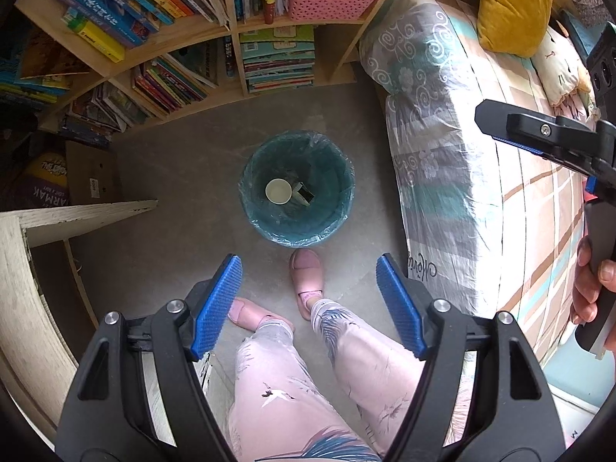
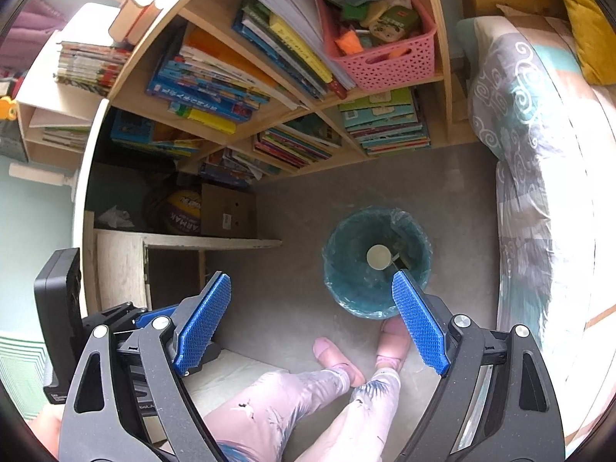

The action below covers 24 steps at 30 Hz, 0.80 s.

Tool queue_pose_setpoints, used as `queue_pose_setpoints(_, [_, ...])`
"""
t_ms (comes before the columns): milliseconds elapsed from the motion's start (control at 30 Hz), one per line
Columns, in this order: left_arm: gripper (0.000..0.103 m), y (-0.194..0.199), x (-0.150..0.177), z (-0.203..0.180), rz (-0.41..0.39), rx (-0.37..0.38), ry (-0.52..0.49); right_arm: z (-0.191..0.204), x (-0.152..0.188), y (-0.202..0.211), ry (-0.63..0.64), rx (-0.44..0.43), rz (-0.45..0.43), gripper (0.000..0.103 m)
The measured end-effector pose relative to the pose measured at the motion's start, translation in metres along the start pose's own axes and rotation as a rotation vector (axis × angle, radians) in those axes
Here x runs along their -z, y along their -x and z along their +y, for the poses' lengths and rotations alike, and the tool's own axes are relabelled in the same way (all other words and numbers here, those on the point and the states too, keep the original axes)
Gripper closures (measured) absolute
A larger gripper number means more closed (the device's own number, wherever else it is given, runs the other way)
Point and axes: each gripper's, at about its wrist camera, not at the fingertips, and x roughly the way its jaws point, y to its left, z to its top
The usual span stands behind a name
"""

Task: Collect trash
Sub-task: 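Swing both tools back to the table toward the red can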

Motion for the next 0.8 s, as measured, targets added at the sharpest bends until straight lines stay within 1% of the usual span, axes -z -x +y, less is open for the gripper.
queue_pose_setpoints(200, [0.033, 0.021, 0.013, 0.011, -0.054, -0.03, 0.034, 0.021, 0.001, 0.002, 0.072, -0.012, 0.008, 0.017])
queue_pose_setpoints(300, [0.033, 0.036, 0.021, 0.021, -0.092, -0.052, 0.07, 0.04, -0.001, 0.004, 0.124, -0.025, 0.004, 0.017])
queue_pose_setpoints(400, [0.033, 0.051, 0.029, 0.034, -0.125, -0.056, 0.12, 0.064, -0.006, 0.007, 0.184, -0.05, 0.0, 0.017])
queue_pose_setpoints(600, [0.033, 0.091, 0.053, 0.065, -0.208, -0.1, 0.232, 0.128, -0.024, 0.009, 0.336, -0.104, 0.005, 0.017])
queue_pose_setpoints(667, [0.032, 0.108, 0.065, 0.079, -0.243, -0.112, 0.279, 0.156, -0.03, 0.009, 0.392, -0.134, 0.008, 0.017])
queue_pose_setpoints(733, [0.029, 0.124, 0.079, 0.092, -0.28, -0.128, 0.331, 0.187, -0.035, 0.009, 0.456, -0.165, 0.009, 0.017])
queue_pose_setpoints(800, [0.027, 0.14, 0.094, 0.107, -0.315, -0.144, 0.387, 0.215, -0.036, 0.009, 0.515, -0.197, 0.014, 0.017])
